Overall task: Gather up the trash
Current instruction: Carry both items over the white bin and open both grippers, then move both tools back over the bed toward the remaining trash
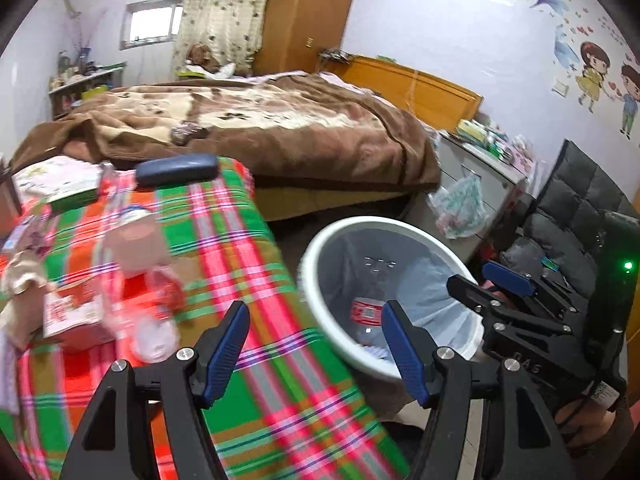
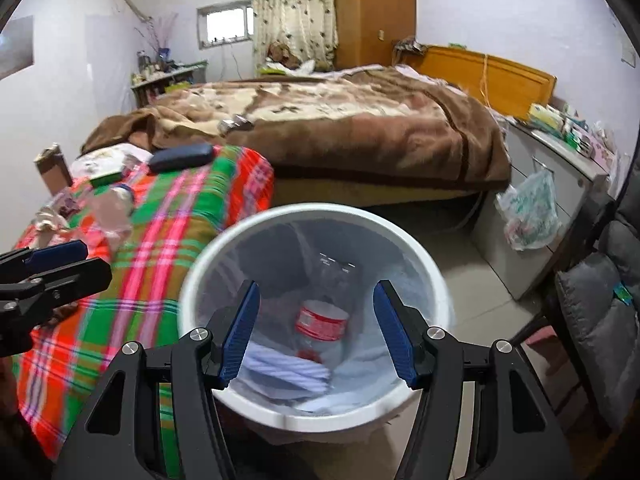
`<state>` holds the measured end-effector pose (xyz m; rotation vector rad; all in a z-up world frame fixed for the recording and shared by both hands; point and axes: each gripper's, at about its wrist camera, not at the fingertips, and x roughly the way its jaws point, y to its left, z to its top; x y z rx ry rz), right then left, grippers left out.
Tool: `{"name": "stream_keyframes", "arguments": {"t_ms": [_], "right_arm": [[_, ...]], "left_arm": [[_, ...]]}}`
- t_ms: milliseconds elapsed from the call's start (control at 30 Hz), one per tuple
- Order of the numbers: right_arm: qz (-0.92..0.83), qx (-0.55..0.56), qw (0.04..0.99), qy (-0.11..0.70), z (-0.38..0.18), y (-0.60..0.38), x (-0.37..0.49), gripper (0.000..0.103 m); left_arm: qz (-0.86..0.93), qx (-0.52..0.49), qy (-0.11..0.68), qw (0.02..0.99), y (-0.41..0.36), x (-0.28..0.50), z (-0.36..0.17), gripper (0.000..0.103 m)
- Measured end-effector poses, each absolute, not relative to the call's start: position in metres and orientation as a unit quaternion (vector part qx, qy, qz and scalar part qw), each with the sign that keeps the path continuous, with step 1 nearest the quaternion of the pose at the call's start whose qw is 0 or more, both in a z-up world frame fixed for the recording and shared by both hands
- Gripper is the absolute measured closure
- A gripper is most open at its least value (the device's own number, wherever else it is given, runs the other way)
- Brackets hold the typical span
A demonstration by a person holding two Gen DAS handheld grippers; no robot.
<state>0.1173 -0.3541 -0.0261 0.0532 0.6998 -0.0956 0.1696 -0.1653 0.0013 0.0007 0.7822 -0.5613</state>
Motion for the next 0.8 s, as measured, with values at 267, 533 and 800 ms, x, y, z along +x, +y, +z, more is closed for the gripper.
{"name": "stream_keyframes", "arguments": {"t_ms": [267, 533, 800], "right_arm": [[0.008, 0.022, 0.946, 0.323, -0.022, -0.306, 0.120, 0.042], [0.051, 0.004, 0.942, 0.331, -0.031, -0.262, 0.126, 0.042], [0.092, -0.008, 0.935, 0.343, -0.040, -0.224, 0.136, 0.042]], "left_arm": [[-0.206, -0.019, 0.361, 0.909, -0.091, 0.158, 0.009, 0.035], [-0.131, -0.043, 0.352, 0.926, -0.016, 0.152, 0.009, 0.033], [-0.082, -0.061, 0.356, 0.929, 0.040, 0.151, -0.001, 0.032]]}}
